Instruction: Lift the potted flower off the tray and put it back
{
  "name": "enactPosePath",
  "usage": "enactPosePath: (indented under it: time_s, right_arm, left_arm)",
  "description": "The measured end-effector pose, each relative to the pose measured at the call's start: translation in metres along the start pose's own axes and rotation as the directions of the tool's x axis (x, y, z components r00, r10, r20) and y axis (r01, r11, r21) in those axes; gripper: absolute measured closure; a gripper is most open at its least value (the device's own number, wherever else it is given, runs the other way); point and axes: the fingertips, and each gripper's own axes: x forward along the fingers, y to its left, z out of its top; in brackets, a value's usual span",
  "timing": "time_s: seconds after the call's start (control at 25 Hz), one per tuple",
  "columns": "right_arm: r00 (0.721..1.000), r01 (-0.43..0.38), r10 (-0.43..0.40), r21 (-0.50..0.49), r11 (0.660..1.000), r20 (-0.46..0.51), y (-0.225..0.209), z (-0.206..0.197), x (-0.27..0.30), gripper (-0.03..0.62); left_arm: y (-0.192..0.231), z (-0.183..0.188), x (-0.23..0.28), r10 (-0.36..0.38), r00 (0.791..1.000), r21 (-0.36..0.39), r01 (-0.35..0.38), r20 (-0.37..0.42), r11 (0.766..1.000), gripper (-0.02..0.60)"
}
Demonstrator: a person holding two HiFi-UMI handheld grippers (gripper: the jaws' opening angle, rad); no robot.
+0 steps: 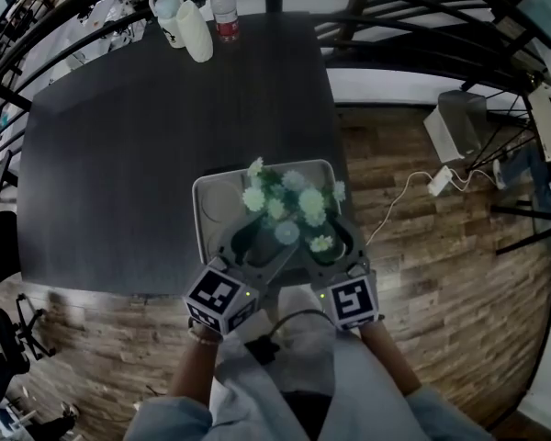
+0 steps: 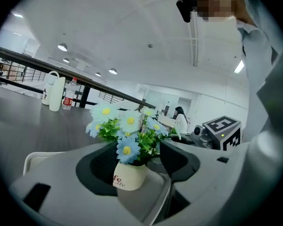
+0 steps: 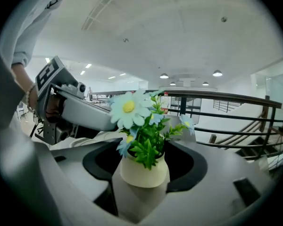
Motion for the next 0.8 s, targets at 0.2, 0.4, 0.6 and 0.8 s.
enactPosePath:
  time_s: [0.2, 0.4, 0.6, 0.8]
  right_arm:
    - [0.999, 0.033, -0.033, 0.017, 0.999, -0.001, 0.0, 0.003, -0.016, 0.326]
    - [0.998, 0.062, -0.062, 0.008, 0.998, 0.002, 0.003, 0.013, -0.03, 0.326]
    - [0.994, 0.099, -0.101, 0.046, 0.994, 0.052, 0.001, 0.034, -0.045, 0.327]
    - [0.983, 0.142, -0.15, 0.082, 0.986, 0.108, -0.002, 0.063, -0.06, 0.327]
  left_arm:
    - [-0.003, 0.005, -0.016, 0.003, 1.0, 0.02, -0.003, 0.014, 1.0, 0.311]
    - [-0.006, 0.012, -0.033, 0.001, 1.0, 0.041, -0.002, 0.025, 0.999, 0.311]
    - [-0.013, 0.033, -0.048, -0.008, 0.996, 0.078, 0.001, 0.086, 0.997, 0.313]
    - [-0.023, 0.06, -0.064, -0.015, 0.996, 0.153, 0.001, 0.092, 0.988, 0.341]
